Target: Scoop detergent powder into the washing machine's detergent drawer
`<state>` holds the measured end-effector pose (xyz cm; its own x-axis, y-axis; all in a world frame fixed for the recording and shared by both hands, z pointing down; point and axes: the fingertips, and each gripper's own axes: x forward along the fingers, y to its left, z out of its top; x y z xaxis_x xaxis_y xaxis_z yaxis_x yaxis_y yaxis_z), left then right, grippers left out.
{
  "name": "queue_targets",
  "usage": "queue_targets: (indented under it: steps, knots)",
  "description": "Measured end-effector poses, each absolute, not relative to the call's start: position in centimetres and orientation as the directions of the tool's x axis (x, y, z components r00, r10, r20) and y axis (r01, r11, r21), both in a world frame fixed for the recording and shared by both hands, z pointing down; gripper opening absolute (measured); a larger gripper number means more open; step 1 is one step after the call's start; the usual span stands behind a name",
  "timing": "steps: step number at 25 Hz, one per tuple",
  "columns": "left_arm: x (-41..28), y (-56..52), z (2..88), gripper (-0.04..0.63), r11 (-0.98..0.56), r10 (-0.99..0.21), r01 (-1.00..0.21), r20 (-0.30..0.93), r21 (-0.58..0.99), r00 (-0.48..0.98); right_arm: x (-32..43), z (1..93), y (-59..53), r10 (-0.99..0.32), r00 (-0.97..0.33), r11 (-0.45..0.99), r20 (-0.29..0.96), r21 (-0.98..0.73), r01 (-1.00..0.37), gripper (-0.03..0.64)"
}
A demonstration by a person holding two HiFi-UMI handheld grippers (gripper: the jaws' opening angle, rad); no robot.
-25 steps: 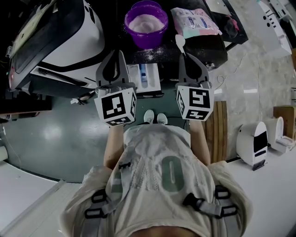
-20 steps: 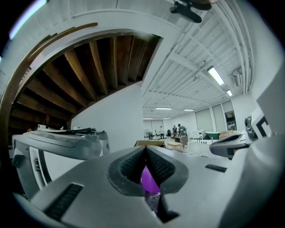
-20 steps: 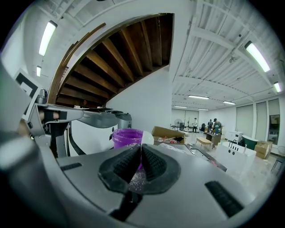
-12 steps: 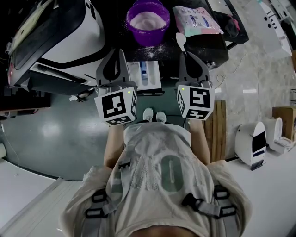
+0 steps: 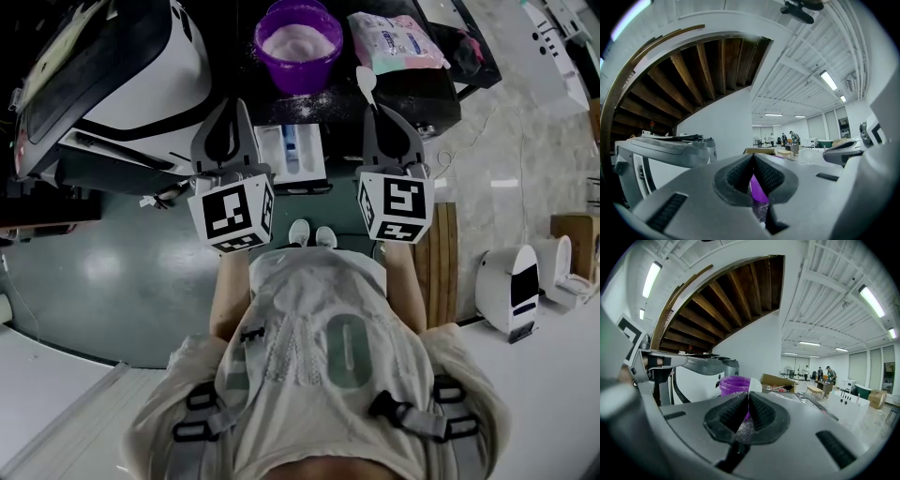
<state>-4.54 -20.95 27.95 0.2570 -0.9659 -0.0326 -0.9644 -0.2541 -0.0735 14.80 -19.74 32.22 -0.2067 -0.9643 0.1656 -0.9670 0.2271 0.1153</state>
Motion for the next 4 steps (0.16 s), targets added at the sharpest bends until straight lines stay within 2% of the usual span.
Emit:
queue_targets:
  steps: [4]
  knots:
    - [-4.57,-20.92,27.96,0.02,-0.255,-0.966,-0.964,-0.033,-0.07,0.258,14.61,32.08,-19.75,-0.964,-0.209,0.23,0.163,0.12,-0.966,0.011]
